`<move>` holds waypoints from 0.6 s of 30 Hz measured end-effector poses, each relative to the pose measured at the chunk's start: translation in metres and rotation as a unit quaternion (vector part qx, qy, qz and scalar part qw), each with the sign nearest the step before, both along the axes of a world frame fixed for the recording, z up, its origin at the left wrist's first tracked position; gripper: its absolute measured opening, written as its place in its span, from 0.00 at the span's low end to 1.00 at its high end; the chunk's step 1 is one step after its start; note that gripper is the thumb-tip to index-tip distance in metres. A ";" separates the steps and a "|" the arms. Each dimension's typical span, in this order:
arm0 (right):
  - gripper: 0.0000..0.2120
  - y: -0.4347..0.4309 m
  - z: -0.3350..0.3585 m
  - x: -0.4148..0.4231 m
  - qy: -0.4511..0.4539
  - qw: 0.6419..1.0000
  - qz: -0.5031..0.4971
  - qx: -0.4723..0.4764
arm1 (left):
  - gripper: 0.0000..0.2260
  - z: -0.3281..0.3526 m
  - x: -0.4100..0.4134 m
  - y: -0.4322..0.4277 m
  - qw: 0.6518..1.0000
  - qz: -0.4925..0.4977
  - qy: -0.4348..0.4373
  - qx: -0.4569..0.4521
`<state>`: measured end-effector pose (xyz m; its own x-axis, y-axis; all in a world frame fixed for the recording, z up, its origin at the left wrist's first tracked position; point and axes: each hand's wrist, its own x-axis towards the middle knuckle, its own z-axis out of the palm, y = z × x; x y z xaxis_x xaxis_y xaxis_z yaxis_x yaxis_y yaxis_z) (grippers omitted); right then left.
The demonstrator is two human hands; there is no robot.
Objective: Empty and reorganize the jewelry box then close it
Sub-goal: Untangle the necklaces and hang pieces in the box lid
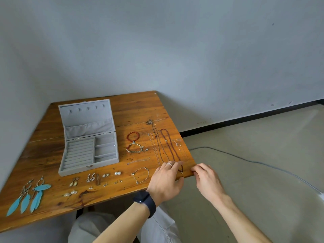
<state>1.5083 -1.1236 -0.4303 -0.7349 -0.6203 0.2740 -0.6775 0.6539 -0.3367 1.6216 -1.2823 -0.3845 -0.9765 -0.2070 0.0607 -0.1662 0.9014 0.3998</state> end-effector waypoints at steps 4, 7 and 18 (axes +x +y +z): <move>0.11 -0.009 0.023 -0.002 -0.060 0.997 -0.035 0.032 | 0.27 0.003 -0.003 0.004 1.000 0.000 -0.017 0.014; 0.10 -0.018 0.063 0.001 -0.094 0.995 -0.032 -0.027 | 0.28 0.017 -0.013 0.000 0.998 0.004 -0.010 0.060; 0.08 -0.045 0.249 0.000 -0.202 0.963 0.126 -0.123 | 0.06 0.144 -0.023 -0.047 0.933 -0.023 0.148 0.328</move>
<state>1.5081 -1.1683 -0.1813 -0.6462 -0.7464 0.1592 -0.5863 0.3520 -0.7296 1.5985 -1.3289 -0.2401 -0.9457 -0.2534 0.2036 0.0710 0.4503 0.8900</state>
